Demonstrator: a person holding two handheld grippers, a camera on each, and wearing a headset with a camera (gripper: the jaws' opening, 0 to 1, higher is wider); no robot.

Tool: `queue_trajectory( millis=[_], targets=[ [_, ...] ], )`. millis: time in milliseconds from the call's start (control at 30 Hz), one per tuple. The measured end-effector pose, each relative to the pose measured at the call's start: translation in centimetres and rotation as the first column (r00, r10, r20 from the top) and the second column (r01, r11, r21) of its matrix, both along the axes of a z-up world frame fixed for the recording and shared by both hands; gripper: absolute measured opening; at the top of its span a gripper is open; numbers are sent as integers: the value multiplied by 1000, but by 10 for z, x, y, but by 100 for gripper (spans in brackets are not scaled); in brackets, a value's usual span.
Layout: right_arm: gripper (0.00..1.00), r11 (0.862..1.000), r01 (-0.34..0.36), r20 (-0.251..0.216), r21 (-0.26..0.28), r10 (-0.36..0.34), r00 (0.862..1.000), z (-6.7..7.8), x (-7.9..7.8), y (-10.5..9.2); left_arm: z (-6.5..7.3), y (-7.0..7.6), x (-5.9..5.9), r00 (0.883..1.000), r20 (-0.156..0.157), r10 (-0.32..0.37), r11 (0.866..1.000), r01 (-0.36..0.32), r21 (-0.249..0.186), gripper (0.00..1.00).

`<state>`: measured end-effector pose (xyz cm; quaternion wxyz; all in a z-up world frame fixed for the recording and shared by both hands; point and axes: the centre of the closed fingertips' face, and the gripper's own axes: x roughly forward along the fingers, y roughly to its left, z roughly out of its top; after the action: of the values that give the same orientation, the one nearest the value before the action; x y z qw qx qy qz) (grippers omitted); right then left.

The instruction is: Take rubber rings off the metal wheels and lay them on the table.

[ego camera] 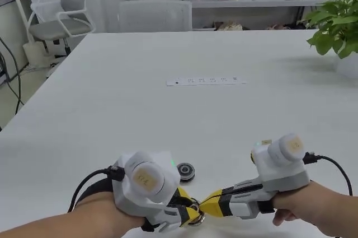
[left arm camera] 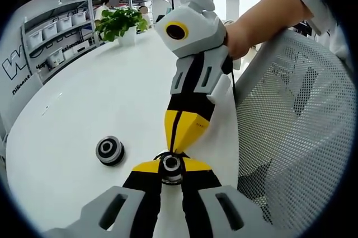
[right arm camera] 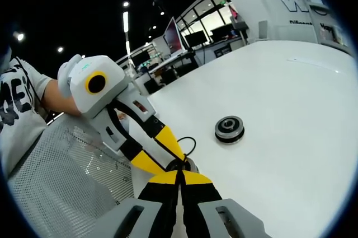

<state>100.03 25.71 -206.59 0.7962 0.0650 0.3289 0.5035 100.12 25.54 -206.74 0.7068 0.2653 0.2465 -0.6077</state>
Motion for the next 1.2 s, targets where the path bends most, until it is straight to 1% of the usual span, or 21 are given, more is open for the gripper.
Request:
queue_trajectory(
  millis=[367,433,667,767,867,1067,1200],
  targets=[
    [0,1000,8,1,6,-8,1000,1,2,-3,1,-2,0,1000,11,-19,1000,19,14,9],
    [0,1000,10,2,8,-10,1000,2,2,-3,1,-2,-1,1000,-2,-23,1000,23,13,15],
    [0,1000,15,2,16,-16,1000,4,2,-4,8,1,-3,1000,-7,-30,1000,30,5,16],
    [0,1000,15,1,17,-15,1000,4,2,-4,12,2,-3,999,-2,-32,999,32,-3,18],
    [0,1000,18,2,19,-18,1000,5,2,-4,17,2,-4,1000,-11,-27,999,27,-19,19],
    [0,999,22,3,24,-22,1000,6,3,-4,27,4,-6,1000,-19,-19,999,18,-47,24],
    [0,999,25,5,28,-25,1000,7,4,-5,33,7,-7,1000,-26,-8,998,7,-63,27]
  ],
)
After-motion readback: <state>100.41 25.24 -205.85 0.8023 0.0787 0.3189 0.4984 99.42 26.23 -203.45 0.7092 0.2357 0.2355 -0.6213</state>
